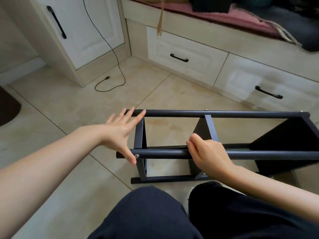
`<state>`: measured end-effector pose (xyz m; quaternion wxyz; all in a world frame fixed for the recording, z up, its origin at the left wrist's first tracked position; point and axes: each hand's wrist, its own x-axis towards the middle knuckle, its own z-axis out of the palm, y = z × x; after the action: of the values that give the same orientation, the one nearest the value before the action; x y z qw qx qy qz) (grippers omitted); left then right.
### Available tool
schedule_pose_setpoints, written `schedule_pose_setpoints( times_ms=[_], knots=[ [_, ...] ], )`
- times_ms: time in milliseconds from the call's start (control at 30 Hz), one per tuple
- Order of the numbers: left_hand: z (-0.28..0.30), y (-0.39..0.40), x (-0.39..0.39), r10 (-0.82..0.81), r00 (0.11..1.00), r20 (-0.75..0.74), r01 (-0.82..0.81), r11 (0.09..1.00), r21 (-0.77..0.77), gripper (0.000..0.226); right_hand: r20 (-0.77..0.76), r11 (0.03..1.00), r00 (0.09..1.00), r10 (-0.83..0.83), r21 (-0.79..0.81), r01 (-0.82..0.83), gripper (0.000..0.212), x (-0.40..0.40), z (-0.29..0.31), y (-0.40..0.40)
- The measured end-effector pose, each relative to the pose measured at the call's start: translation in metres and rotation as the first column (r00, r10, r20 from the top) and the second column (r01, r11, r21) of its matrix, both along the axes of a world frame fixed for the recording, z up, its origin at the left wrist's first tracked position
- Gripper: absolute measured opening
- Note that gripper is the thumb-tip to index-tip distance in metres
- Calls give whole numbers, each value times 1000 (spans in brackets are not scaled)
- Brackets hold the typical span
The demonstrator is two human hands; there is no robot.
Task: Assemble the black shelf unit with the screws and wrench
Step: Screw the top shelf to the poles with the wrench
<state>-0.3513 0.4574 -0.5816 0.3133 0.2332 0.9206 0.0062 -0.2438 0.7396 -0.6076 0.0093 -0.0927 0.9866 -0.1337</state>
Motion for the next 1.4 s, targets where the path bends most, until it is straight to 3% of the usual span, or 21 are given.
schedule_pose_setpoints(
  times_ms=[167,367,533,667,733,867,1000,1167,1400],
  knots=[
    [2,5,-8,-22,1000,-22,21,999,-38,157,28,999,998,48,11,-48,29,-6,7,1],
    [2,6,-17,-73,997,-19,71,992,-107,156,-46,964,971,235,-120,-238,23,-21,12,-28],
    [-4,6,-25,-174,983,-64,158,967,-201,145,-2,932,951,310,-197,-304,8,-43,3,-52],
    [-6,5,-29,-211,975,-65,196,963,-185,143,39,898,944,326,-323,-297,18,-49,-5,-68],
    [-7,6,-30,-226,972,-66,210,959,-190,143,172,906,931,321,-343,-249,28,-53,-6,-74],
    [-8,8,-32,-253,963,-95,231,952,-202,146,367,930,870,330,-285,-233,73,-63,-4,-77],
    [-13,7,-25,-300,944,-139,267,940,-214,154,408,918,825,391,-234,-320,69,-63,-7,-91],
    [-21,1,-11,-273,950,-152,242,950,-195,159,542,865,716,440,-469,-177,58,-69,-9,-96],
    [-19,3,-12,-214,968,-130,189,965,-182,161,500,821,732,464,-554,-142,56,-69,-7,-94]
  ],
)
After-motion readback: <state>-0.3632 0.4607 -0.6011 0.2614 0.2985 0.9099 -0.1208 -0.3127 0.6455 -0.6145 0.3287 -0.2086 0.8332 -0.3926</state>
